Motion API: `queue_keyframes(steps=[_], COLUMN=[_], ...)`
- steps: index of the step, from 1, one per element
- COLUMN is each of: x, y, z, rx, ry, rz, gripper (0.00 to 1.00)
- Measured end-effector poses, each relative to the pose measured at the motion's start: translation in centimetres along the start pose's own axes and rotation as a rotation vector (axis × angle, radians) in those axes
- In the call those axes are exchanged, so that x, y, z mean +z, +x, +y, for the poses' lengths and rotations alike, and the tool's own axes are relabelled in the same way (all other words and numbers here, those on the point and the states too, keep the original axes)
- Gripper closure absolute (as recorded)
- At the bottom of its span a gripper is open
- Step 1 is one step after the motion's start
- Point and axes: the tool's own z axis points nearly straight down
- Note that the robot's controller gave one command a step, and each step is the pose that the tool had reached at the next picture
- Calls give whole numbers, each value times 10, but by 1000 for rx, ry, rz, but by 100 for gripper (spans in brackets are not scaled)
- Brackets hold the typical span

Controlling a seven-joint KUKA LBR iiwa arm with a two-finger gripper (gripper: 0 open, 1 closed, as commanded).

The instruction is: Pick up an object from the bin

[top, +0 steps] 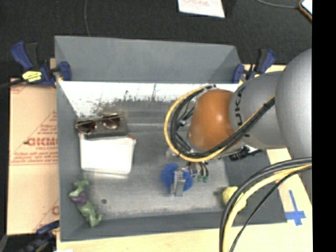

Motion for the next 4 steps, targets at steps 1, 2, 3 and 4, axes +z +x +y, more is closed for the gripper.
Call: queue_keyframes(steps=[1, 2, 3, 4], x=[-5, -4, -4, -34], y=[10, -3, -3, 1], z=[-2, 0, 0, -1], rx=[-206, -7, -7, -6], ry=[0, -1, -1, 0], rz=[-24, -6, -6, 3], gripper=[0, 100, 100, 100])
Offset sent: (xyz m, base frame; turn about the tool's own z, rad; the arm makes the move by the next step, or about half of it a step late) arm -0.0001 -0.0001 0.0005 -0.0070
